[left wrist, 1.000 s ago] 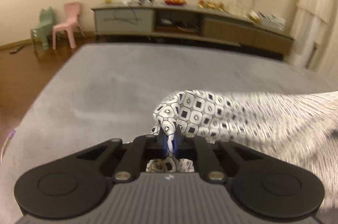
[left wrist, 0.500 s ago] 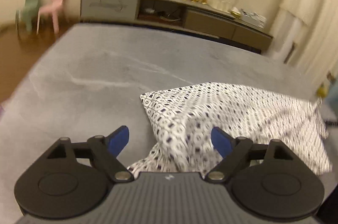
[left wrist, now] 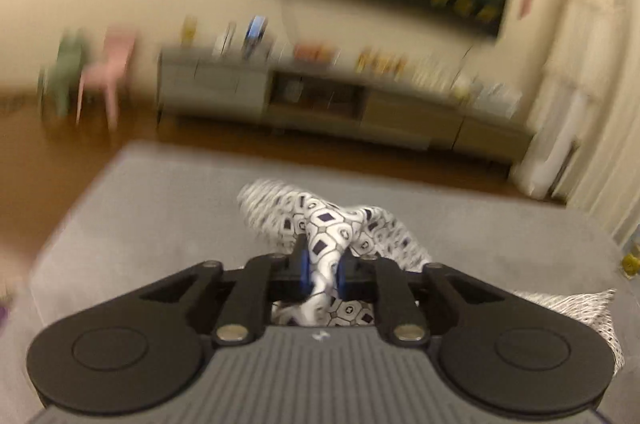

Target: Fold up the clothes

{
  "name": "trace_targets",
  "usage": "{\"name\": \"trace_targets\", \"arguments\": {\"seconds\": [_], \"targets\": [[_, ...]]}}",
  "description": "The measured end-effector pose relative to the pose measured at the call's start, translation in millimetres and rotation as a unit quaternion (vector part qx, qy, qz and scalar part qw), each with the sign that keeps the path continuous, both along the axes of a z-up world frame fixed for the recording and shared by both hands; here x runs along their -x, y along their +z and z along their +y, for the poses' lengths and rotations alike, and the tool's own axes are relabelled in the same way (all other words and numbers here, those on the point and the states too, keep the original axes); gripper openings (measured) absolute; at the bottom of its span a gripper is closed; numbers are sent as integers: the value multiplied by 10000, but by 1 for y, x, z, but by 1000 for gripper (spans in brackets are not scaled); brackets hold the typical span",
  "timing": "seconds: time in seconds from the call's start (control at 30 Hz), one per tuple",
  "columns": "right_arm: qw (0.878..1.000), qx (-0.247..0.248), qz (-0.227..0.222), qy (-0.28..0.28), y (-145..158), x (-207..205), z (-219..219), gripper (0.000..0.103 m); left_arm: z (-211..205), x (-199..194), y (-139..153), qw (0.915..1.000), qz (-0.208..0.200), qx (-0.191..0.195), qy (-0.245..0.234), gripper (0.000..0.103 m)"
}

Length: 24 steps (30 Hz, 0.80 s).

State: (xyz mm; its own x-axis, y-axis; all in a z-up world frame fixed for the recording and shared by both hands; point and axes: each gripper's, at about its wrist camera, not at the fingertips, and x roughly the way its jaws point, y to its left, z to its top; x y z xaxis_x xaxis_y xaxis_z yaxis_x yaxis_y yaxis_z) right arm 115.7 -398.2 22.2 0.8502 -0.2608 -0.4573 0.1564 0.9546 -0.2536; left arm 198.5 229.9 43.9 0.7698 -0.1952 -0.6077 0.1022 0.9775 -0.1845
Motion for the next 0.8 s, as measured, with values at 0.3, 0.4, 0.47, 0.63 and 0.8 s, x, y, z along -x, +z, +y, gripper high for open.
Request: {"name": "trace_targets", "arguments": {"seconds": [0.3,0.4,0.47,0.63,0.8], "targets": [[9394,1721,584,2906,-80,64,129,82,8,32,-36,9968,162,-750,240,57],[9433,1686,627,2788,-82,47,129,76,-14,64,-33,9944,-27,-979,-392,62],[9584,1281,593,2480,-74,28,120,36,-34,84,-40,9908,44,-932,-984,69],[9842,255,500,1681,-53,-21,96,7,-72,109,-72,9802,274,-1053,-1654,71],[9644,-439,524,2555,-34,41,113,56,-77,113,-92,9798,558,-802,-1746,72]]}}
